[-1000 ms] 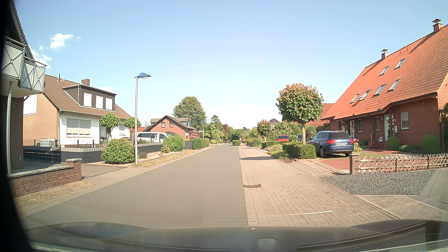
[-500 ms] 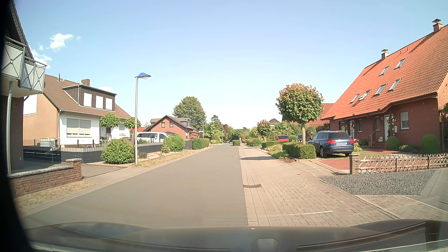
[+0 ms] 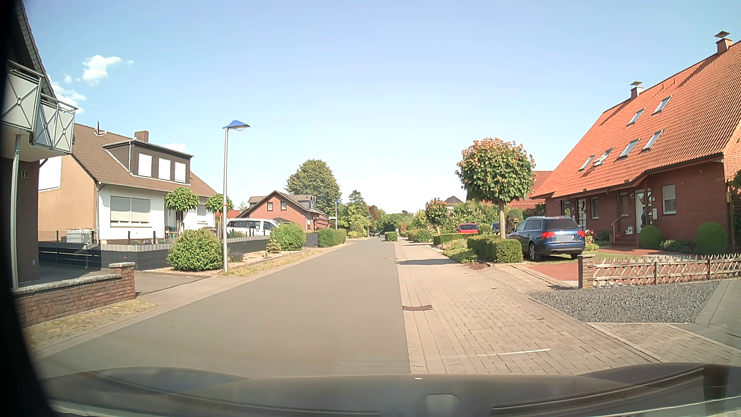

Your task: Follow the waypoints while adhering to traffic rules and regulations

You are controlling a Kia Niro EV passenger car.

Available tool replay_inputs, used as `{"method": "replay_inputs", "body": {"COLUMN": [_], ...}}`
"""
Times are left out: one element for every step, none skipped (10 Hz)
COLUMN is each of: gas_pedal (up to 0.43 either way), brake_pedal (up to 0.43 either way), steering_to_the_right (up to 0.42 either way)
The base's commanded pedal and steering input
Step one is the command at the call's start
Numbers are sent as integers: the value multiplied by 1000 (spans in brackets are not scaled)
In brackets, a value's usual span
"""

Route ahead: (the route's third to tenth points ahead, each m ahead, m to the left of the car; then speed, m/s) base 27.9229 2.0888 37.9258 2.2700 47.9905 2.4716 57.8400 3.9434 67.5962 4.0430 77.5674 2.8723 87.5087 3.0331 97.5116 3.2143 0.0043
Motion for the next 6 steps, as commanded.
{"method": "replay_inputs", "body": {"gas_pedal": [0,0,0,0,0,0], "brake_pedal": [293,293,287,293,293,293], "steering_to_the_right": [-15,-15,-15,-16,-15,-15]}}
